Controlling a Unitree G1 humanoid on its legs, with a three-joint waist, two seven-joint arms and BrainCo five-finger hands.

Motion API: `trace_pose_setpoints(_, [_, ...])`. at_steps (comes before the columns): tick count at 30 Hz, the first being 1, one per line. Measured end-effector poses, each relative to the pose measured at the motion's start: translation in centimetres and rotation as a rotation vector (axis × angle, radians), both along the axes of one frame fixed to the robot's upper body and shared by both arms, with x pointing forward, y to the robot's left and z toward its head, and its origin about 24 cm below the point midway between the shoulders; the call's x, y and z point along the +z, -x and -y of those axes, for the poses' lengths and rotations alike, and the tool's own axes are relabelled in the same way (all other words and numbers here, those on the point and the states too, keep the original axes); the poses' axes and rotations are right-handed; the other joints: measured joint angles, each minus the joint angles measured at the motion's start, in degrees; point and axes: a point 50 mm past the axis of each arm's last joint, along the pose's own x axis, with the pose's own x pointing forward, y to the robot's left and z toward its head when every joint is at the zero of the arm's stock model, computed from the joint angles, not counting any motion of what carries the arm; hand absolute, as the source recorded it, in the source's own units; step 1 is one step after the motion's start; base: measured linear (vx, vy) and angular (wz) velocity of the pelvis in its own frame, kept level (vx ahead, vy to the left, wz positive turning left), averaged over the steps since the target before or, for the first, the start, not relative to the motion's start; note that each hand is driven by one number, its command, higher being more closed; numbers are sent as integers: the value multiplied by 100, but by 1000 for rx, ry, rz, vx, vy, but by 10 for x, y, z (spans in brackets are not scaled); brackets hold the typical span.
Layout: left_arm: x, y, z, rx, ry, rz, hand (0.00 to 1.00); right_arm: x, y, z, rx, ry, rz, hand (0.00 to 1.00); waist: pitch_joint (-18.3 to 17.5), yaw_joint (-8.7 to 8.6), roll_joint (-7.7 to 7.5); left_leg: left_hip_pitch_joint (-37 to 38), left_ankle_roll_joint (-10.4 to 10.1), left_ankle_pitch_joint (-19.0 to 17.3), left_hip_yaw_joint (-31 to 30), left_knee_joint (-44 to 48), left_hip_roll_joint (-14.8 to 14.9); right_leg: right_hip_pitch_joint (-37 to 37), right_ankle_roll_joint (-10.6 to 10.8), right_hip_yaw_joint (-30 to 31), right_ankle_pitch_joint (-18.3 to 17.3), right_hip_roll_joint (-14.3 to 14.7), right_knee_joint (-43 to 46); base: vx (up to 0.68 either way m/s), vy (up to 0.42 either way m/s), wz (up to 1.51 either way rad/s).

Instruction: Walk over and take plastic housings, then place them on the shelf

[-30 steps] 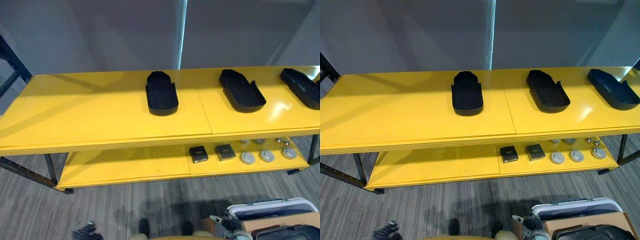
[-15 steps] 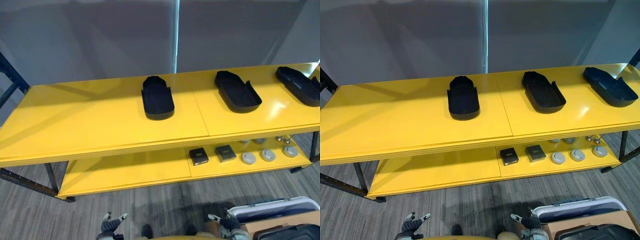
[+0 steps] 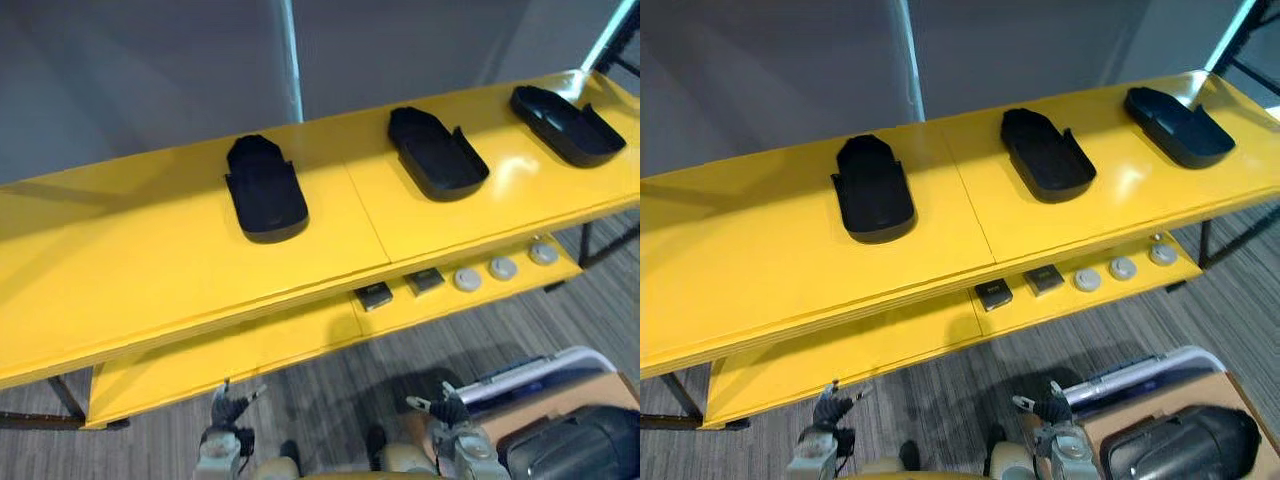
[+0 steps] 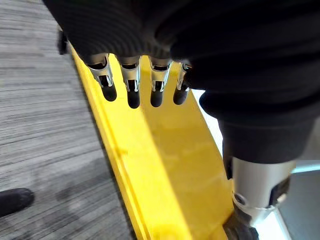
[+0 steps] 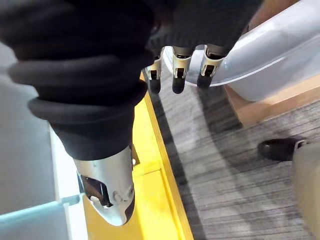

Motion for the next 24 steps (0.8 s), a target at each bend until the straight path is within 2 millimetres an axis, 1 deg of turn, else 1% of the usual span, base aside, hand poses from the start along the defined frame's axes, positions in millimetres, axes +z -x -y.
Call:
trace_pose_setpoints(1, [1, -2, 0, -1, 0, 6, 0, 2, -3, -2, 14, 4, 10, 0, 39, -8, -16, 37, 61, -30, 135, -11, 28, -61, -86, -265, -176, -55, 232, -191, 48, -108])
trace_pose_setpoints(2, [2, -4, 1, -4, -2, 12, 0, -1, 1, -5, 27, 4, -9, 0, 78, -49, -66, 119, 125, -77, 354, -38, -8, -242, -397, -749, -946, -199, 1375, -178, 28, -72])
trace_pose_setpoints(3, [2, -5, 1, -7, -2, 11, 0, -6, 7, -7, 28, -2, -32, 0, 90, -45, -75, 173, 132, -82, 444, -15, -5, -228, -364, -951, -1394, -278, 2141, -202, 19, -56])
trace_pose_setpoints(4, [2, -3, -1, -5, -6, 6, 0, -12, 17, -9, 28, -12, -66, 0, 79, -51, -94, 223, 132, -82, 500, 36, 12, 2, -306, -1198, -1789, -383, 2709, -118, -20, -28])
trace_pose_setpoints(5, [1, -2, -1, -4, -8, 3, 0, -15, 21, -10, 31, -15, -86, 0, 59, -52, -125, 234, 133, -81, 520, 62, 10, 174, -270, -1291, -1928, -434, 2827, -131, -78, -21])
trace_pose_setpoints(6, [0, 1, -2, -2, -9, -6, 0, -23, 30, -12, 39, -18, -130, 0, 22, -45, -236, 191, 131, -84, 562, 216, -4, 547, -186, -1433, -2112, -583, 2826, -124, -144, -31])
trace_pose_setpoints(7, [1, 0, -8, 7, -21, -4, 0, -27, 34, -13, 51, -14, -163, 0, -24, 22, -393, 16, 84, -121, 590, 557, 9, 746, -83, -1431, -2310, -636, 2410, -144, -179, -48])
trace_pose_setpoints(8, [1, 2, -11, 19, -24, -13, 0, -29, 35, -12, 62, -3, -174, 0, -37, 75, -404, -98, 80, -125, 580, 727, 40, 793, -151, -1449, -2351, -566, 2137, -149, -168, -79])
trace_pose_setpoints(9, [-1, 5, -10, 32, -15, -21, 0, -28, 32, -9, 78, 20, -173, 0, -56, 153, -368, -263, 84, -122, 542, 923, 183, 963, -222, -1384, -2311, -392, 1539, -143, -178, -96])
trace_pose_setpoints(10, [-4, 7, -6, 39, -3, -30, 0, -26, 27, -4, 83, 41, -167, 0, -76, 229, -257, -417, 83, -120, 395, 1066, 377, 1107, -603, -1247, -2045, -127, 988, -161, -185, -97])
trace_pose_setpoints(11, [-6, 9, -3, 33, 5, -45, 0, -27, 27, -1, 81, 49, -175, 0, -92, 232, -227, -434, 43, -95, 314, 1079, 481, 1117, -637, -1144, -1913, -3, 846, -160, -181, -76])
trace_pose_setpoints(12, [-8, 9, 0, 30, 14, -54, 0, -28, 28, 1, 77, 53, -180, 0, -88, 230, -235, -372, 0, -70, 304, 1084, 557, 1150, -686, -1072, -1852, 76, 798, -148, -125, -58])
trace_pose_setpoints(15, [-16, 17, 9, 16, 36, -94, 0, -32, 42, 9, 34, 55, -211, 0, -120, 193, -234, -58, -83, -20, 329, 1069, 662, 1339, -750, -809, -1724, 208, 654, -141, -55, -52])
trace_pose_setpoints(17, [-19, 21, 12, 19, 45, -112, 0, -33, 46, 15, 11, 60, -220, 0, -140, 102, -141, 81, -99, -11, 491, 960, 723, 1264, -747, -459, -1571, 298, 587, -95, 19, -76])
trace_pose_setpoints(18, [-21, 24, 12, 20, 46, -124, 0, -33, 46, 16, 9, 62, -223, 0, -154, 86, -108, 133, -114, -2, 558, 892, 726, 1232, -721, -354, -1551, 313, 568, -104, 52, -94])
trace_pose_setpoints(19, [-24, 29, 13, 25, 52, -144, 0, -32, 44, 20, -14, 60, -219, 0, -159, 73, -26, 296, -134, 9, 820, 709, 806, 1170, -787, -431, -1656, 257, 522, -78, 47, -90])
trace_pose_setpoints(20, [-25, 32, 14, 27, 55, -151, 0, -32, 44, 22, -30, 59, -219, 0, -147, 66, 15, 411, -143, 14, 1032, 573, 802, 1111, -779, -859, -1777, 83, 593, -110, 127, -134])
trace_pose_setpoints(21, [-27, 40, 13, 34, 55, -169, 0, -32, 43, 23, -37, 58, -221, 0, -163, 79, 69, 623, -226, -2, 1499, 334, 820, 1056, -782, -1826, -1779, -237, 681, -88, 130, -152])
trace_pose_setpoints(22, [-29, 45, 10, 42, 50, -186, 0, -34, 42, 23, -37, 56, -235, 0, -173, 102, 84, 756, -322, -9, 1891, 191, 884, 1054, -783, -2765, -1778, -577, 772, -108, 115, -154])
trace_pose_setpoints(23, [-29, 46, 9, 45, 50, -190, 0, -33, 40, 23, -36, 55, -235, 0, -179, 109, 100, 803, -343, -41, 2054, 170, 931, 1067, -784, -3241, -1774, -726, 824, -71, -7, -152])
trace_pose_setpoints(24, [-30, 48, 5, 54, 42, -198, 0, -32, 35, 22, -32, 54, -229, 0, -180, 108, 110, 887, -390, -38, 2309, 175, 996, 1099, -777, -3974, -1740, -956, 899, -22, -51, -144])
